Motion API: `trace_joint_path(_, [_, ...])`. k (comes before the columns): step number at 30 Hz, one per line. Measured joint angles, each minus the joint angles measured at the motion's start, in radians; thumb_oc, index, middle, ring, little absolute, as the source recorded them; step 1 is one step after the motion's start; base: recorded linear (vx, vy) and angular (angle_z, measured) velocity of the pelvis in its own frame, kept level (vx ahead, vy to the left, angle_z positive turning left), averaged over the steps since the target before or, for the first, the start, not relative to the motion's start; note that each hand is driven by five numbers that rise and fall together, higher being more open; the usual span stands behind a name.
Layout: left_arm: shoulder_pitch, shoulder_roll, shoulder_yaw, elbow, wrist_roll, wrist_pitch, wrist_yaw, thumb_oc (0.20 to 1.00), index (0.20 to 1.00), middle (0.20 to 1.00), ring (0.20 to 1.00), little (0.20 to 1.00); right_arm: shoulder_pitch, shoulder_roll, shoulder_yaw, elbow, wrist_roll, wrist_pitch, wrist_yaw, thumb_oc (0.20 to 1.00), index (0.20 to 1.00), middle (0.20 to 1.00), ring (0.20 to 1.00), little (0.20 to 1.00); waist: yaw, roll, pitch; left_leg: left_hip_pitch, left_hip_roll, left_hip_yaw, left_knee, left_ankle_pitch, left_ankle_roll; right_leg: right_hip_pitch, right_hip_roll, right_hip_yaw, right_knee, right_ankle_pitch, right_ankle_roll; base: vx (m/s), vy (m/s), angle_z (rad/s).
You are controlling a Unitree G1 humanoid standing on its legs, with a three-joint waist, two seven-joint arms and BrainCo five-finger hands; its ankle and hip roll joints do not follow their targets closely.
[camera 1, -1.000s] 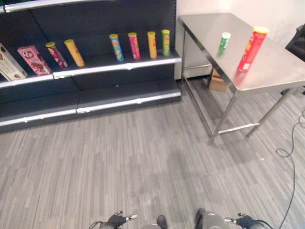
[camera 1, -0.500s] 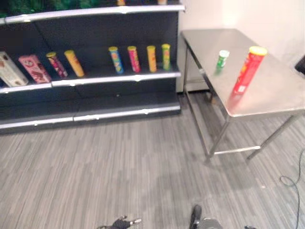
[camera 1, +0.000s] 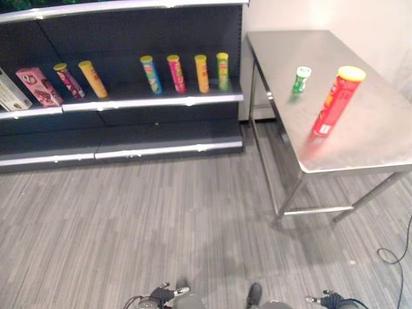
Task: Put the goods on the table back onto the shelves and tidy them up.
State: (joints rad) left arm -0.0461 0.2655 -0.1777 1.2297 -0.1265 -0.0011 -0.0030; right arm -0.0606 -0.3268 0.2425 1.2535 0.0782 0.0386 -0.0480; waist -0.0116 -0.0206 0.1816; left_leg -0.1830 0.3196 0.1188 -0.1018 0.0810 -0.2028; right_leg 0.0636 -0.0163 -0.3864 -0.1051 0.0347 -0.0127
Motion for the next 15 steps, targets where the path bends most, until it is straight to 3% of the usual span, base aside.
trace_joint_path(1, [-0.004,0.002,0.001,0.010,-0.028,-0.002,0.003,1.000,1.000,1.000,1.000,1.000,0.009,-0.006,-0.001,0.006,0.000,-0.008,-0.007,1.000,1.000,1.000,1.000,1.000,0.011,0.022,-0.006,-0.014,-0.005,-0.098,-0.001,0.006,-0.016,0.026,0.016,0.023,0.000,-0.016,0.013,0.40,0.333,-0.52])
trace_joint_path(2, [-0.014,0.003,0.003,0.026,-0.028,-0.006,0.005,1.000,1.000,1.000,1.000,1.000,0.007,-0.006,-0.001,0.021,0.000,-0.008,-0.009,1.000,1.000,1.000,1.000,1.000,0.014,0.025,-0.006,-0.022,-0.006,-0.122,0.000,0.006,-0.016,0.030,0.017,0.036,0.000,-0.017,0.013,0.39,0.346,-0.56])
trace_joint_path(6, [0.000,0.004,0.037,0.044,-0.029,-0.001,0.006,1.000,1.000,1.000,1.000,1.000,0.022,-0.013,-0.002,0.018,-0.001,-0.015,-0.010,1.000,1.000,1.000,1.000,1.000,0.020,0.021,-0.017,0.014,-0.050,-0.094,0.059,0.009,-0.003,0.050,-0.029,0.095,0.002,-0.024,0.031,0.29,0.319,-0.77])
trace_joint_path(7, [0.008,0.017,0.039,0.041,-0.029,-0.001,0.007,1.000,1.000,1.000,1.000,1.000,0.048,-0.004,-0.007,0.020,-0.001,-0.006,-0.008,1.000,1.000,1.000,1.000,1.000,0.023,0.007,-0.035,0.052,-0.091,-0.083,0.059,0.060,0.049,0.067,-0.061,0.128,0.008,-0.032,0.072,0.21,0.365,-0.64])
trace_joint_path(9, [0.001,0.062,0.048,0.023,-0.029,-0.008,0.011,1.000,1.000,1.000,1.000,1.000,0.066,0.032,-0.009,0.016,-0.001,-0.007,-0.002,1.000,1.000,1.000,1.000,1.000,0.018,-0.056,-0.053,0.073,-0.152,-0.040,0.062,0.050,0.083,0.059,-0.125,0.156,0.032,-0.019,0.086,0.14,0.460,-0.46])
trace_joint_path(10, [-0.009,0.087,0.061,0.022,-0.029,-0.008,0.015,1.000,1.000,1.000,1.000,1.000,0.065,0.055,-0.026,0.022,-0.001,-0.006,-0.002,1.000,1.000,1.000,1.000,1.000,0.015,-0.076,-0.054,0.109,-0.173,-0.009,0.033,0.049,0.104,0.022,-0.162,0.173,0.108,-0.001,0.095,0.10,0.397,-0.45])
trace_joint_path(12, [-0.013,0.103,0.058,0.018,-0.029,-0.010,0.021,1.000,1.000,1.000,1.000,1.000,0.043,0.069,-0.049,0.013,0.002,-0.007,0.000,1.000,1.000,1.000,1.000,1.000,0.019,-0.058,-0.051,0.140,-0.175,0.036,0.005,0.042,0.151,-0.081,-0.189,0.175,0.285,0.004,0.119,0.10,0.312,-0.50])
trace_joint_path(15, [-0.025,0.116,0.052,0.020,-0.029,-0.012,0.021,1.000,1.000,1.000,1.000,1.000,0.039,0.058,-0.103,0.019,0.011,-0.004,0.002,1.000,1.000,1.000,1.000,1.000,0.018,-0.050,-0.045,0.191,-0.239,0.080,0.002,0.008,0.202,-0.149,-0.263,0.172,0.454,0.073,0.160,0.13,0.313,-0.25])
